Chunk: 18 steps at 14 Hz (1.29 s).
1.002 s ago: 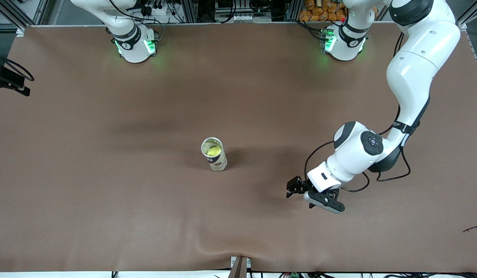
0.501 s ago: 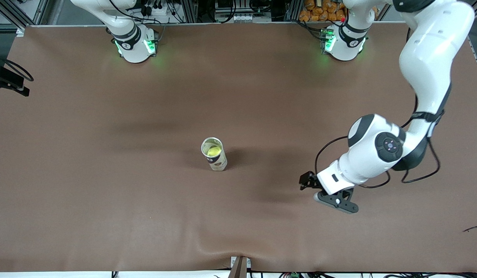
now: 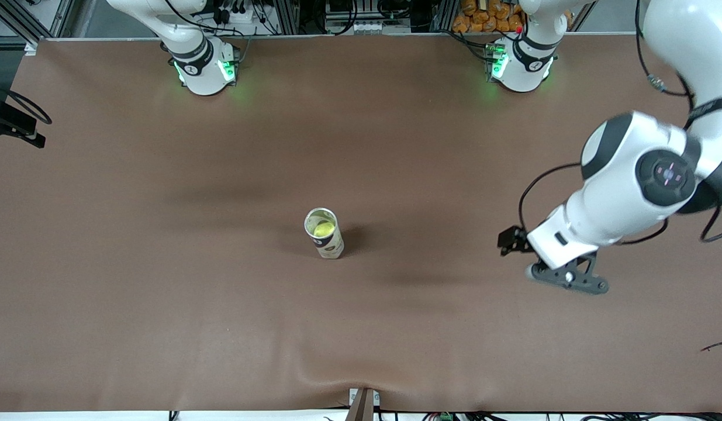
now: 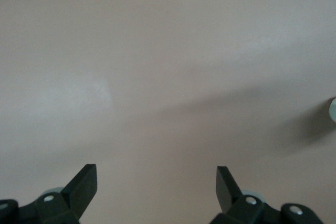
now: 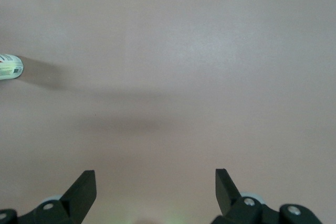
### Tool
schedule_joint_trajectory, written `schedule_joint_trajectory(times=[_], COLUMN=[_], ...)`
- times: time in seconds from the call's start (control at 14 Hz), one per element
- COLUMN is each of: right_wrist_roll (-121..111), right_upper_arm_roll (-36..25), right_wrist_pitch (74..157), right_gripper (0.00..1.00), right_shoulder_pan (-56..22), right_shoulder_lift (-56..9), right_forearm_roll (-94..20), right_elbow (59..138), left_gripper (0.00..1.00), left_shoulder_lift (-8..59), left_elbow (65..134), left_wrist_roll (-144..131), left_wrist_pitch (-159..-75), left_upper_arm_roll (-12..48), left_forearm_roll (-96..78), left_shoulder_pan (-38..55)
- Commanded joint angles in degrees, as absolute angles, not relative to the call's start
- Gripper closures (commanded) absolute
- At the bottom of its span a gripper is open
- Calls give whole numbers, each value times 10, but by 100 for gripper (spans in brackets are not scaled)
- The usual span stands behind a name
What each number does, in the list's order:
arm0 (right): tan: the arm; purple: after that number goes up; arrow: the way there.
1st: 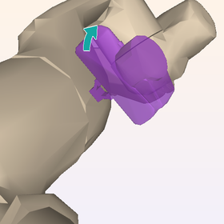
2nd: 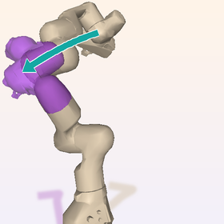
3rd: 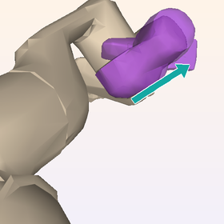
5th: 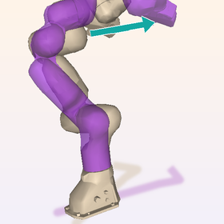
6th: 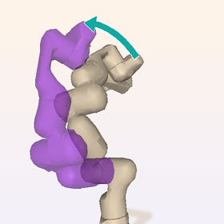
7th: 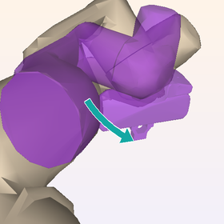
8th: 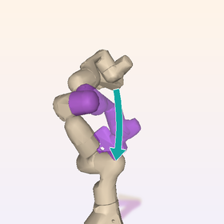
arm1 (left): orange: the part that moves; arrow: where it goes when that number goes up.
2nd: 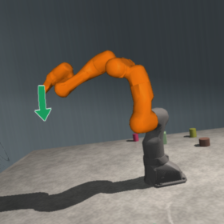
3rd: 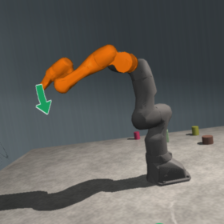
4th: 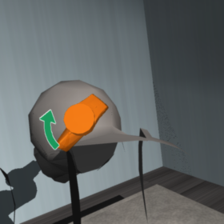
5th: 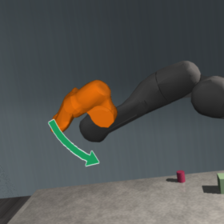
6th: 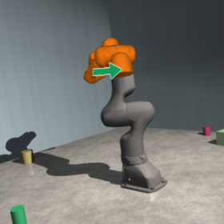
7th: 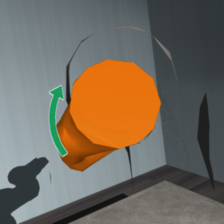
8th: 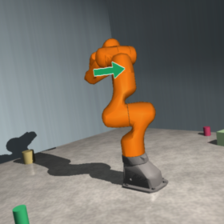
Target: Insert tennis ball vertically with right arm
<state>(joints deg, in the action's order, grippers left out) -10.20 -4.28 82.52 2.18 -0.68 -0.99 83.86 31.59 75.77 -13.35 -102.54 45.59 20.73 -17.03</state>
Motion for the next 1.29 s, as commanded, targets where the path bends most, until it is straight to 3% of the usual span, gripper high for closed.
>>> schedule_joint_trajectory(times=[0.0, 0.57, 1.22], right_wrist_roll=[-99, -99, -100], right_upper_arm_roll=[-34, -34, -34], right_wrist_pitch=[824, 825, 832], right_gripper=[0, 0, 0], right_shoulder_pan=[33, 33, 33], right_shoulder_lift=[-11, -11, -11], right_forearm_roll=[-18, -14, -17], right_elbow=[828, 827, 827], left_gripper=[0, 0, 0], left_shoulder_lift=[257, 185, 138], left_elbow=[773, 775, 776], left_wrist_roll=[-138, -127, -127], left_wrist_pitch=[-973, -897, -888], left_upper_arm_roll=[455, 458, 453], left_forearm_roll=[190, 177, 141], left_shoulder_pan=[-190, -197, -212])
